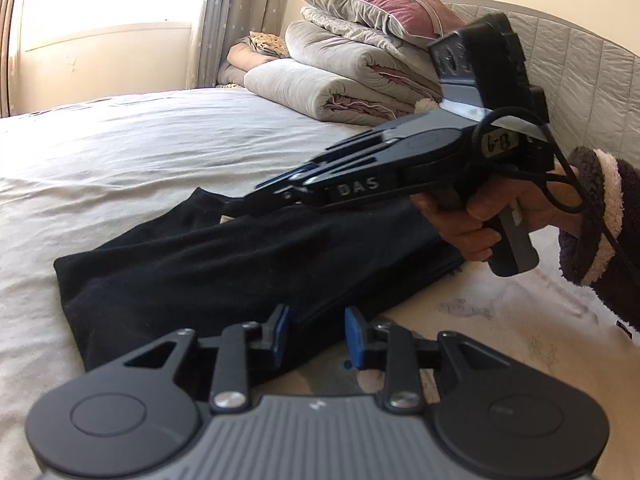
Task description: Fold clothes
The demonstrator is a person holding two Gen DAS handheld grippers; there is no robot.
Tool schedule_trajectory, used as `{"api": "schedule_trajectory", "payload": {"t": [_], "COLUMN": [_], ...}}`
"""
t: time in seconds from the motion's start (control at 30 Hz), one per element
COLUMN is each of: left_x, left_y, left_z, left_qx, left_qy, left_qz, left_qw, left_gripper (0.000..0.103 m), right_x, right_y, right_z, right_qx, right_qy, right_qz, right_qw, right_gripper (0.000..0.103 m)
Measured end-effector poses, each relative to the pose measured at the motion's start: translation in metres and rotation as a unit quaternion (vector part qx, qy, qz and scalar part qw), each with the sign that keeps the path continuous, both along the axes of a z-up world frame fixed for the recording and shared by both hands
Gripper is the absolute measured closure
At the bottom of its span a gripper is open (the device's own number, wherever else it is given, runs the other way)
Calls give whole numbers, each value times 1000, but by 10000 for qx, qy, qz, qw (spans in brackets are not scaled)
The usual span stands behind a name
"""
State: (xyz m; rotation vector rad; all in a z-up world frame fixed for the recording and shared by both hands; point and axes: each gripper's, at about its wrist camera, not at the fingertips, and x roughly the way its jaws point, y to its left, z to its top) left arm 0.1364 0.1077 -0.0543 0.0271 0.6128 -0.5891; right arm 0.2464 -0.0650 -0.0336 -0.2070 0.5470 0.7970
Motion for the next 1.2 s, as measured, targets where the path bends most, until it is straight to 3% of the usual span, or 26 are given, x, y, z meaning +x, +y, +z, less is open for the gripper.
{"api": "schedule_trajectory", "payload": {"t": [0.13, 0.17, 0.27, 0.33, 0.37, 0.47, 0.63, 0.8, 0.9, 0.97, 1.2], "left_x": [-2, -3, -5, -7, -8, -12, -15, -25, -29, -30, -62], "left_y": [-1, -2, -6, -2, 2, 14, 44, 42, 30, 25, 19], "left_z": [-3, -4, -4, 1, 4, 12, 14, 0, 3, 9, 28], "left_qx": [48, 90, 221, 172, 100, -102, -122, 222, 550, 644, 680], "left_qy": [39, 18, -51, -89, -100, -140, -83, -20, -66, 1, 282], "left_qz": [-65, -73, -105, -85, -62, 24, 597, 635, 760, 907, 1155], "left_qw": [10000, 9999, 9997, 9998, 9999, 9998, 9981, 9977, 9956, 9938, 9906], "left_gripper": [72, 72, 69, 68, 68, 68, 68, 69, 69, 68, 65], "right_x": [10, 12, 16, 14, 11, -3, -36, -68, -78, -86, -129], "right_y": [32, 34, 39, 37, 33, 3, -65, -119, -133, -140, -156], "right_z": [-18, -19, -21, -18, -14, -5, -2, -9, -21, -16, 11], "right_qx": [-434, -458, -510, -520, -511, -415, -286, -340, -553, -447, -303], "right_qy": [38, 9, -85, -195, -277, -316, -197, -13, 81, 136, 128], "right_qz": [336, 261, 14, -156, -244, -446, -1019, -1591, -1866, -2032, -2227], "right_qw": [9985, 9986, 9987, 9983, 9980, 9976, 9942, 9867, 9808, 9780, 9743], "right_gripper": [82, 89, 90, 88, 79, 75, 73, 72, 73, 73, 66]}}
